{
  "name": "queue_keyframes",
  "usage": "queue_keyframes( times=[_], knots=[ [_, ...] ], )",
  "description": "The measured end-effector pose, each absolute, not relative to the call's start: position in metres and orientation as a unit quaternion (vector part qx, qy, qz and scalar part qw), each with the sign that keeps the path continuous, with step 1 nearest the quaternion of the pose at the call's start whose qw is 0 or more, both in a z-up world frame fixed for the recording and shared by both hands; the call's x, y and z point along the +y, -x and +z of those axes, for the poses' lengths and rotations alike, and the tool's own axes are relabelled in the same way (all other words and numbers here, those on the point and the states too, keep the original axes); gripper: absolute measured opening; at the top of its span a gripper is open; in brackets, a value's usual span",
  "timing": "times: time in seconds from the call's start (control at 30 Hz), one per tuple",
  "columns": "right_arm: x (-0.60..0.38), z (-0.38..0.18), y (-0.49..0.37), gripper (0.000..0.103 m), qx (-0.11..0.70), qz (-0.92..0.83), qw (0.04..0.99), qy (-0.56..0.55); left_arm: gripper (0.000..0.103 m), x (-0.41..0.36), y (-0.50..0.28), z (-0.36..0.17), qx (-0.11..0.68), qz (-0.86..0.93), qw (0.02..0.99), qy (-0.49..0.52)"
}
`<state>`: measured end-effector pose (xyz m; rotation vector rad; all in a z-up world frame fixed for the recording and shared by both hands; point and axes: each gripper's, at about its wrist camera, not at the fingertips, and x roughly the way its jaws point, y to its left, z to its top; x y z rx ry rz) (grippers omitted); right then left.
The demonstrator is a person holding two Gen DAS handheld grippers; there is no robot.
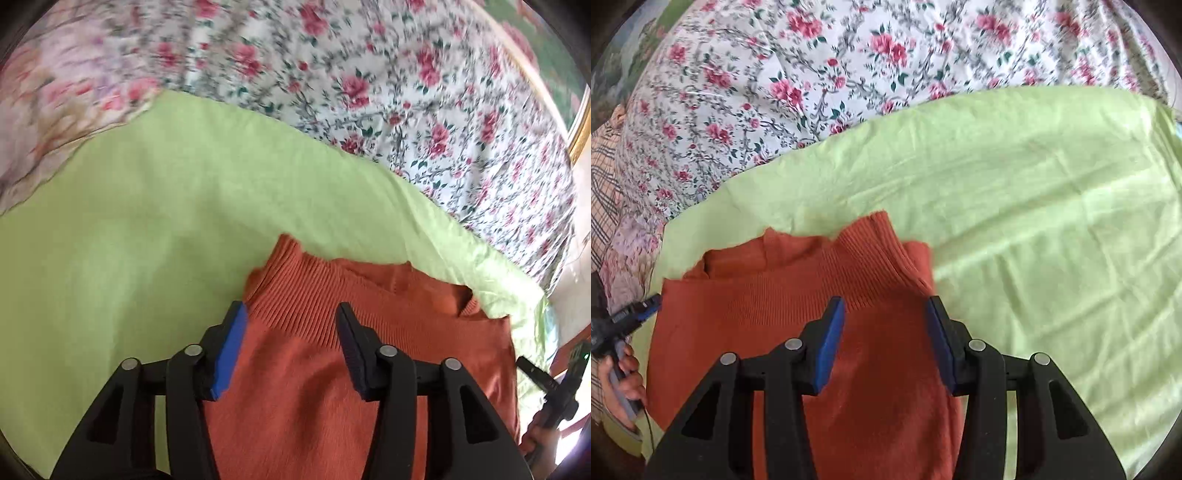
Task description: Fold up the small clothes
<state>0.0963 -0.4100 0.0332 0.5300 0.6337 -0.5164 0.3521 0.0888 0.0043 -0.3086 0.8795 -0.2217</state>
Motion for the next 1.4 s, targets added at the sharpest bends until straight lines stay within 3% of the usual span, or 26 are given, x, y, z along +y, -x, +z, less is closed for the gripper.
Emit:
queue_keyframes(
  times=[0.33, 0.57, 0.77, 0.9, 1.23, 1.3, 1.37, 1.4],
  knots=[
    [-0.329, 0.012, -0.033, 0.051, 0.281, -0.205, 0.890, -0.296, 0.053, 0.107, -0.201, -0.025, 0.432, -0.144, 0.858, 0.236],
    [-0.293, -0.010, 0.008, 0.059, 0.292, -0.213, 0.883, -0.300, 0.063, 0.117, -0.135, -0.043, 0.448, -0.148, 0.840, 0.269],
    [-0.290, -0.006, 0.023, 0.059, 0.287, -0.218, 0.882, -0.304, 0.068, 0.121, -0.125, -0.053, 0.460, -0.143, 0.827, 0.291],
    [-0.286, -0.001, 0.029, 0.059, 0.280, -0.215, 0.884, -0.307, 0.081, 0.120, -0.135, -0.054, 0.455, -0.134, 0.824, 0.310],
    [-0.275, 0.016, 0.036, 0.060, 0.264, -0.189, 0.895, -0.305, 0.082, 0.119, -0.182, -0.056, 0.418, -0.082, 0.838, 0.340],
    [-0.276, 0.017, 0.033, 0.060, 0.263, -0.181, 0.896, -0.308, 0.077, 0.115, -0.192, -0.053, 0.415, -0.069, 0.846, 0.327],
    [-0.279, 0.017, 0.031, 0.060, 0.262, -0.175, 0.897, -0.311, 0.041, 0.109, -0.204, -0.049, 0.416, -0.072, 0.853, 0.306],
    [-0.281, 0.017, 0.028, 0.060, 0.263, -0.173, 0.896, -0.312, 0.011, 0.106, -0.210, -0.049, 0.422, -0.081, 0.852, 0.301]
  ],
)
